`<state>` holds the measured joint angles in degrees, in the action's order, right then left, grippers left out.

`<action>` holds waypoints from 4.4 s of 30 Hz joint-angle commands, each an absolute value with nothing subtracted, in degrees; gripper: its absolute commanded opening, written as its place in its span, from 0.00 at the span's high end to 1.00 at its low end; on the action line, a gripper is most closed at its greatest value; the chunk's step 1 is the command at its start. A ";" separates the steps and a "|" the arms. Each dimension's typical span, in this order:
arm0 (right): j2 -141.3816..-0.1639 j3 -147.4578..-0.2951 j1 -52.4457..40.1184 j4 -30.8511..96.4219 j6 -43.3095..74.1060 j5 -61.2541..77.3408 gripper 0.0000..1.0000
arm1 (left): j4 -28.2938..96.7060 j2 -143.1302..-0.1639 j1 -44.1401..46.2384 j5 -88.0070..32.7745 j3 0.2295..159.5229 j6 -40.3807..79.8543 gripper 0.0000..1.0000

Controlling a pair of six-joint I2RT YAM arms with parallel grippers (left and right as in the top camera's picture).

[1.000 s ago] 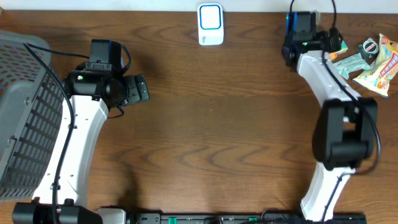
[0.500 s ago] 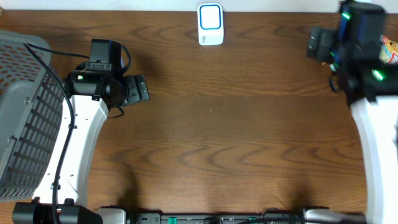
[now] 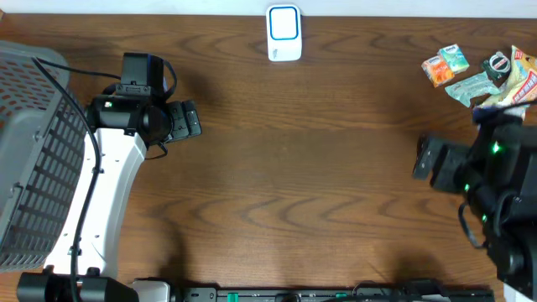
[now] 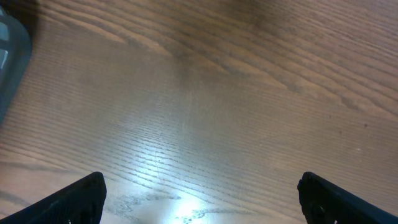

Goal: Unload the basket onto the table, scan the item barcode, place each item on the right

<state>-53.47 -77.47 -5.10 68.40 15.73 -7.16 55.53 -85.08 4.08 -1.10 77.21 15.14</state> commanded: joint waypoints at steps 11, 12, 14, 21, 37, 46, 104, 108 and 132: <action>-52.49 -72.03 -5.34 73.23 17.32 0.78 0.01 | 55.66 -85.34 4.05 -0.38 77.45 14.83 0.02; -52.49 -72.03 -5.34 73.23 17.26 0.71 0.01 | 55.66 -85.34 4.05 -0.38 77.45 14.83 0.02; -52.49 -72.03 -5.34 73.28 17.10 0.36 0.01 | 55.66 -85.34 4.05 -0.38 77.45 14.83 0.02; -52.49 -70.61 -5.34 72.77 17.12 0.16 0.01 | 55.66 -85.34 4.05 -0.38 77.45 14.83 0.02; -36.42 -38.17 -5.30 44.05 16.05 -1.50 0.01 | 55.66 -85.34 4.05 -0.38 77.45 14.83 0.02; -18.94 -21.17 -5.30 22.76 9.30 1.32 0.01 | 55.66 -85.34 4.05 -0.38 77.45 14.83 0.02; -0.30 -0.32 -1.17 4.54 -0.97 1.65 0.01 | 55.66 -85.34 4.05 -0.38 77.45 14.83 0.02; -0.30 -0.32 -1.17 4.54 -0.95 1.67 0.01 | 55.66 -85.34 4.05 -0.38 77.45 14.83 0.02; -0.32 -0.32 -1.15 4.29 -0.93 1.50 0.01 | 55.66 -85.36 4.05 -0.38 77.45 14.83 0.02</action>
